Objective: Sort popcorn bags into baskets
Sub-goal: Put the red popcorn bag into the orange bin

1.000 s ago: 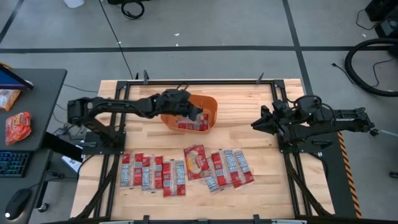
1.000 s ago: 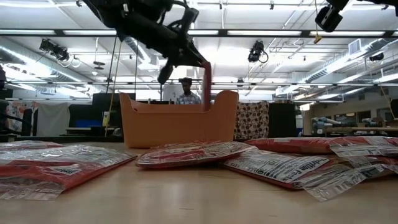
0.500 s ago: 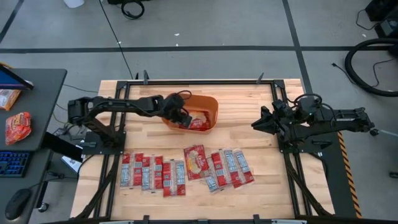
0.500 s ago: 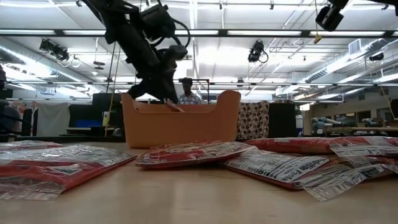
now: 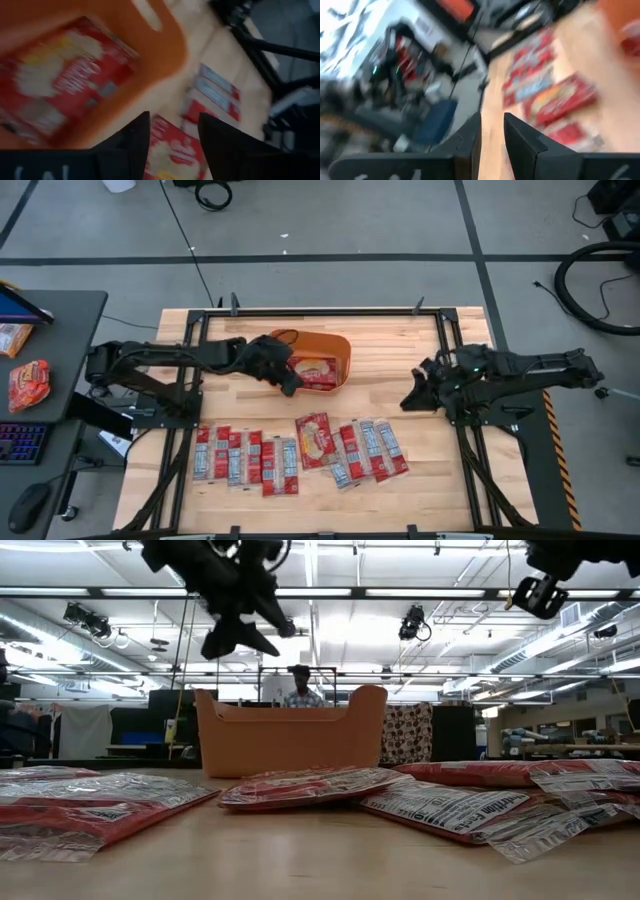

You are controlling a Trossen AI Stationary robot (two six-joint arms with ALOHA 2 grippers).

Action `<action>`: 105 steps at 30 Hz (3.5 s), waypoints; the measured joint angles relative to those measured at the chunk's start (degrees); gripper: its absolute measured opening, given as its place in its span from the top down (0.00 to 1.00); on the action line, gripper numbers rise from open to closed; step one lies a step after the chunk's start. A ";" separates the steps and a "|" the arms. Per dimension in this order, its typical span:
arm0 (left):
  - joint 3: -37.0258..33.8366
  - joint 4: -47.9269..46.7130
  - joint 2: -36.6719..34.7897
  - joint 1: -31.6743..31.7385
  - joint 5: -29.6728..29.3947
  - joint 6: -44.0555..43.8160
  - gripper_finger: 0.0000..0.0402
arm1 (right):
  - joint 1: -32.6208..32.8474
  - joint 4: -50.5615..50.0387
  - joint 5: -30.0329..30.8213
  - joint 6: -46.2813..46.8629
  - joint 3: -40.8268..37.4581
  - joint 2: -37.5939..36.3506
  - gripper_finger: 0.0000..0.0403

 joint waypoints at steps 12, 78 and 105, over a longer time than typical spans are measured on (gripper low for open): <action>-0.02 -0.52 0.99 -18.91 -5.21 -14.66 0.57 | 12.48 -1.98 8.45 -8.12 -0.04 14.21 0.78; 0.22 6.16 28.26 -29.56 -20.49 -1.77 0.57 | 10.99 28.09 32.14 30.53 22.79 79.24 0.47; 0.07 -0.54 5.46 -29.04 -15.08 -7.72 0.57 | 14.11 17.96 29.01 19.06 22.67 62.23 0.92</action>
